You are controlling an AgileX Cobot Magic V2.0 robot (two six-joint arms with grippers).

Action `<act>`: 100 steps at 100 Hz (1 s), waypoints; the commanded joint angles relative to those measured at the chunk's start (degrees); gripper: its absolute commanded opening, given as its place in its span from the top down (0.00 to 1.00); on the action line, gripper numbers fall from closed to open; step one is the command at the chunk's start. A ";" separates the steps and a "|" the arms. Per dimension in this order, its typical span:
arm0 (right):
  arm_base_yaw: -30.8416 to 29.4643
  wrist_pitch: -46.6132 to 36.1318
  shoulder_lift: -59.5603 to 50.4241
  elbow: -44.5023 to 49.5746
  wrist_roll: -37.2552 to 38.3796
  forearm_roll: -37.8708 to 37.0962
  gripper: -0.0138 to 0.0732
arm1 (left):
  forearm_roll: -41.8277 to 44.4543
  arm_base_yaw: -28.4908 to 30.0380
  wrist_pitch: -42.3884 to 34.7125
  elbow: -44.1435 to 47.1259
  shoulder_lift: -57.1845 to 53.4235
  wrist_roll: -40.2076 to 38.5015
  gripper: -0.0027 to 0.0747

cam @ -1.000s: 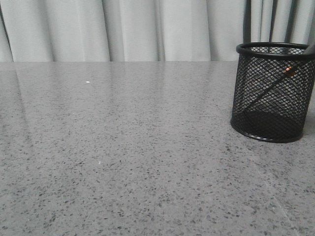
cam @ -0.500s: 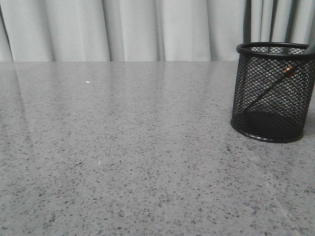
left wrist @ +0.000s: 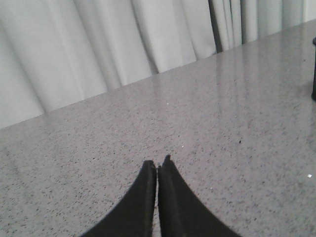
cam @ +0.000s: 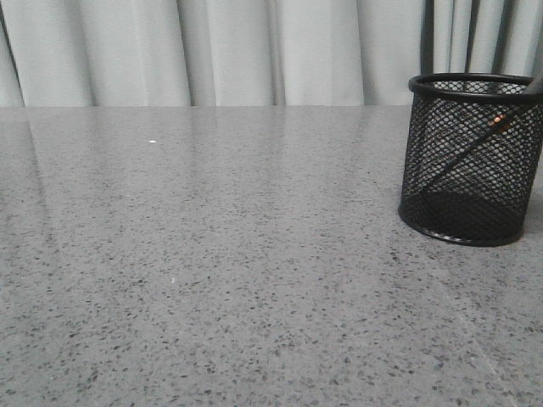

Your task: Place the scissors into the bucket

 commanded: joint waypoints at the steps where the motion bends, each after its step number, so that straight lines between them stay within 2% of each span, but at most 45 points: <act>1: -0.24 -4.99 0.94 -1.02 -0.39 -1.04 0.90 | 3.70 0.96 -3.04 0.05 0.46 -0.63 0.99; 17: -0.24 -4.87 0.94 -1.02 -0.39 -1.04 0.90 | -10.09 3.93 -6.97 2.73 -1.79 0.36 0.99; 22: -0.24 -4.87 0.94 -1.02 -0.39 -1.04 0.90 | -15.37 5.75 -8.30 3.53 -2.04 4.05 0.99; 32: -0.24 -4.87 0.94 -1.02 -0.39 -1.04 0.90 | -31.48 11.51 -12.12 5.40 -2.04 19.49 0.99; 40: -0.24 -4.87 0.94 -1.02 -0.39 -1.04 0.90 | -38.62 16.96 -16.84 7.67 -2.04 27.13 0.99; 48: -0.24 -4.87 0.94 -1.02 -0.39 -1.04 0.90 | -39.77 22.85 -19.78 9.84 -2.18 27.14 0.99; 60: -0.24 -4.87 0.94 -1.02 -0.39 -1.04 0.90 | -43.69 31.05 -20.22 13.43 -2.50 27.03 0.99; 68: -0.24 -4.87 0.94 -1.02 -0.39 -1.04 0.90 | -44.14 35.04 -13.72 13.45 -2.72 27.03 0.99; 79: -0.24 -4.75 0.94 -1.02 -0.39 -1.04 0.90 | -45.01 37.45 -7.91 13.45 -4.29 27.03 0.99; 100: -0.24 -4.62 0.94 -1.02 -0.39 -1.04 0.90 | -48.96 37.74 -6.34 13.45 -6.36 27.03 0.99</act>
